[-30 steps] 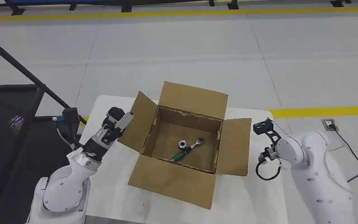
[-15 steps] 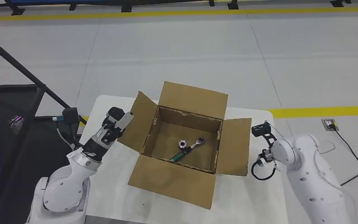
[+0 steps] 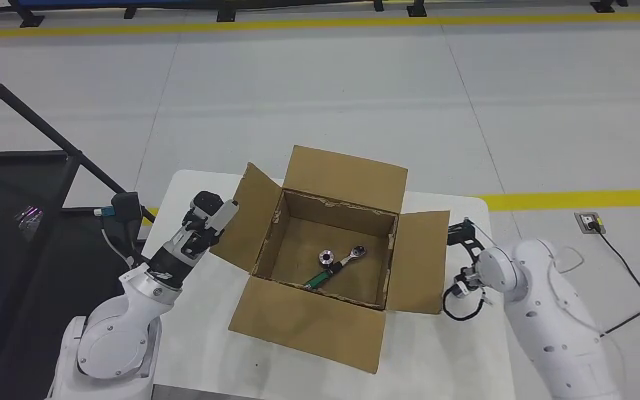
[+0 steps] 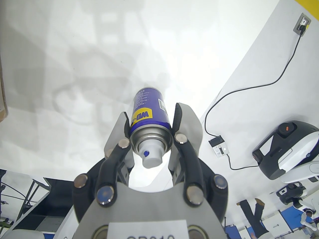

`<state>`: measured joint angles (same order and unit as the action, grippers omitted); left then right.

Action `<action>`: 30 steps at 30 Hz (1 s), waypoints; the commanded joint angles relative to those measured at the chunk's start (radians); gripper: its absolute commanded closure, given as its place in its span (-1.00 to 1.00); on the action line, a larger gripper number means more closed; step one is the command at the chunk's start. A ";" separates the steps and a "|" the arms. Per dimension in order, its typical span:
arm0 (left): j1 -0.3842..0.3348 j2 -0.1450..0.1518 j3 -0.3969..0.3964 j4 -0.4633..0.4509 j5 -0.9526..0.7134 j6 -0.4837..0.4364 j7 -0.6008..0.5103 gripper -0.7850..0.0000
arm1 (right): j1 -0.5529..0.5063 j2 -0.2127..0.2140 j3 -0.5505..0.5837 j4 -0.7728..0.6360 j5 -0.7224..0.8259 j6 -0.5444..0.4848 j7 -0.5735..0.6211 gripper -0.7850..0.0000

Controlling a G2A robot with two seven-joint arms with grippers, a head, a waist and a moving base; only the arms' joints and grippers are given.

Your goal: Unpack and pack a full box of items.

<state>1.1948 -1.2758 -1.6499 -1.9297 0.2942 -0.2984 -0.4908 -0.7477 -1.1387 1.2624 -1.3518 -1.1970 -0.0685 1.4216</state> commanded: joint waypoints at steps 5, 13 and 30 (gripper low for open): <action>0.000 0.000 0.000 0.000 0.000 0.000 0.000 -1.00 | 0.002 0.000 -0.002 0.006 0.008 0.002 -0.003 0.16; 0.000 0.000 0.000 0.000 0.000 0.000 0.000 -1.00 | 0.001 0.005 0.021 -0.035 -0.012 0.032 -0.012 -0.08; 0.025 0.003 -0.011 -0.018 0.014 0.010 0.038 -1.00 | 0.102 0.009 -0.030 -0.626 -0.112 0.040 0.088 -0.70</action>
<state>1.2158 -1.2735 -1.6560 -1.9452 0.3039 -0.2920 -0.4599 -0.6763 -1.1251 1.2720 -1.9798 -1.3215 -0.0170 1.5085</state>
